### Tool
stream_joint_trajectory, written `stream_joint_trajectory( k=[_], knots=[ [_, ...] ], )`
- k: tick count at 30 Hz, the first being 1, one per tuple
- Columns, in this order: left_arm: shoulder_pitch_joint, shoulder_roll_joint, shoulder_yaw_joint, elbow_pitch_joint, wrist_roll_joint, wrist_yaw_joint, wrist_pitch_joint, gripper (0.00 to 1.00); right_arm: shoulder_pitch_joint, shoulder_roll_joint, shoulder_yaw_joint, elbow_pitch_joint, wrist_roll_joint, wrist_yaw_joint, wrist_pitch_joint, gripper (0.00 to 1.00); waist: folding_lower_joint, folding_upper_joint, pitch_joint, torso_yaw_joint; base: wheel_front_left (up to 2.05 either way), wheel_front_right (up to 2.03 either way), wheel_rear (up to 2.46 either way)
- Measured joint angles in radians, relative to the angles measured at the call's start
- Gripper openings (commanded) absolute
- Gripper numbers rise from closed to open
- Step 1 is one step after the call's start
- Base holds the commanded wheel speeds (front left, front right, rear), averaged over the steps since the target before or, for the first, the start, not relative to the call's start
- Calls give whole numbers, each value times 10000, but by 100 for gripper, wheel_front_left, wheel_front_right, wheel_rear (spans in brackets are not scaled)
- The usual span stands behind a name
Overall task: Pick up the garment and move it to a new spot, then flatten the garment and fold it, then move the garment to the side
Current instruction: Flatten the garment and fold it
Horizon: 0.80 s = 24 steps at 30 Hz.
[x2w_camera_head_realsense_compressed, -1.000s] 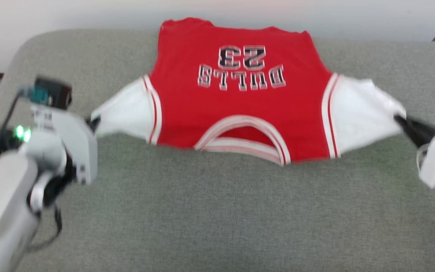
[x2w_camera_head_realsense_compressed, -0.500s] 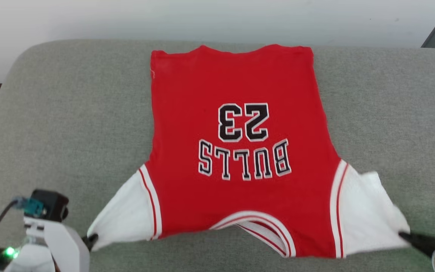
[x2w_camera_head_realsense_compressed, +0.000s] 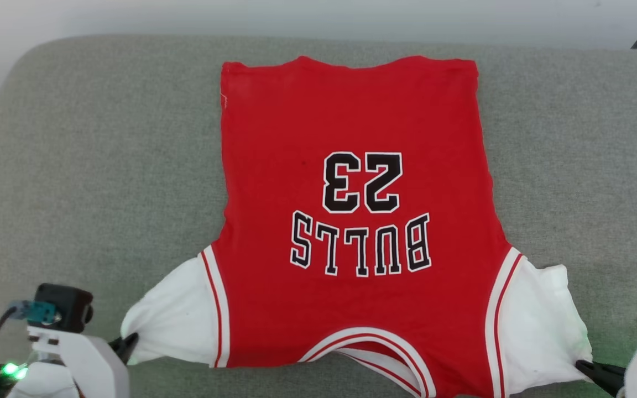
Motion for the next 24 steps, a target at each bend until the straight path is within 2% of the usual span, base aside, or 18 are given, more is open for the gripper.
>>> stream_joint_trajectory(
  k=[2,3,4,5,8,12,16,19,24],
  knots=[
    [-135,-221,-104,94,50,-90,-69,0,-245,282,100,314,-368,0,-40,18,1,0,103,0,0,0,0],
    [-203,-330,-148,159,59,-142,-107,0,-370,385,146,474,-493,2,-104,44,0,0,158,5,0,0,0],
    [-267,-410,-211,215,82,-178,-113,0,-496,495,138,652,-698,2,-215,85,0,0,206,12,0,0,0],
    [-329,-466,-259,272,150,-261,-148,0,-620,568,159,740,-832,2,-286,100,0,0,253,23,0,0,0],
    [-526,-656,-370,405,259,-389,-249,0,-934,660,186,871,-938,8,-334,100,0,0,385,73,0,0,0],
    [-673,-911,-441,522,359,-522,-468,0,-1144,577,-71,384,-869,12,-113,100,0,0,510,170,0,0,0],
    [-815,-1099,-566,589,495,-671,-612,0,-1251,562,-1028,-675,-736,0,232,100,0,0,612,292,0,0,0],
    [-986,-1264,-686,598,525,-796,-644,0,-1832,744,-1703,-1413,-1118,2,255,100,0,0,733,409,0,0,0],
    [-1471,-1588,-840,631,698,-1041,-686,0,-3798,1296,-1948,-1471,-2224,0,-755,100,0,0,1043,670,0,0,0]
  ],
)
